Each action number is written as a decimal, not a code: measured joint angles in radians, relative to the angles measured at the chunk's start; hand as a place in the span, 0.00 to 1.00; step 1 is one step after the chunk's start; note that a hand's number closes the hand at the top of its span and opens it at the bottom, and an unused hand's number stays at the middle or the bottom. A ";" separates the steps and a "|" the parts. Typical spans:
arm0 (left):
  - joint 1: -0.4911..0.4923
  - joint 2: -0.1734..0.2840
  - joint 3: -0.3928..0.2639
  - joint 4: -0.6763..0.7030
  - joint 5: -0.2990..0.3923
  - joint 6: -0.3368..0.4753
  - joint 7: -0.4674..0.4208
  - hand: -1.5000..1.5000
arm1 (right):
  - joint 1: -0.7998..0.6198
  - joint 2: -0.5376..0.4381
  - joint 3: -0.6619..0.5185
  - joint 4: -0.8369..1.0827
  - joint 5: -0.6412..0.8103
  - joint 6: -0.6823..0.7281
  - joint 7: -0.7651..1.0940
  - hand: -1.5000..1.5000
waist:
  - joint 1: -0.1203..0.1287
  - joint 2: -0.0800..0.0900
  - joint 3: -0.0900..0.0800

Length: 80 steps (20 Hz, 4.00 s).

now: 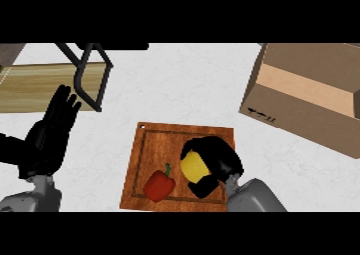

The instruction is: Pick the lemon from the cutting board and place it in the cardboard box

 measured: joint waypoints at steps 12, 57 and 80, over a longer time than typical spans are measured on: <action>0.013 0.005 0.026 0.022 -0.002 0.005 -0.007 0.50 | 0.136 -0.317 0.342 -0.287 0.195 0.010 -0.390 1.00 | -0.034 -0.020 0.000; -0.019 -0.027 -0.018 0.031 -0.024 -0.001 -0.019 0.50 | 0.154 -0.870 -0.410 -0.527 -0.453 -0.256 -0.505 1.00 | 0.023 0.008 -0.001; -0.066 -0.019 -0.001 0.084 -0.018 -0.013 -0.034 0.50 | -0.332 -0.660 -0.335 0.307 -0.214 -0.202 -0.854 0.00 | 0.032 0.002 -0.009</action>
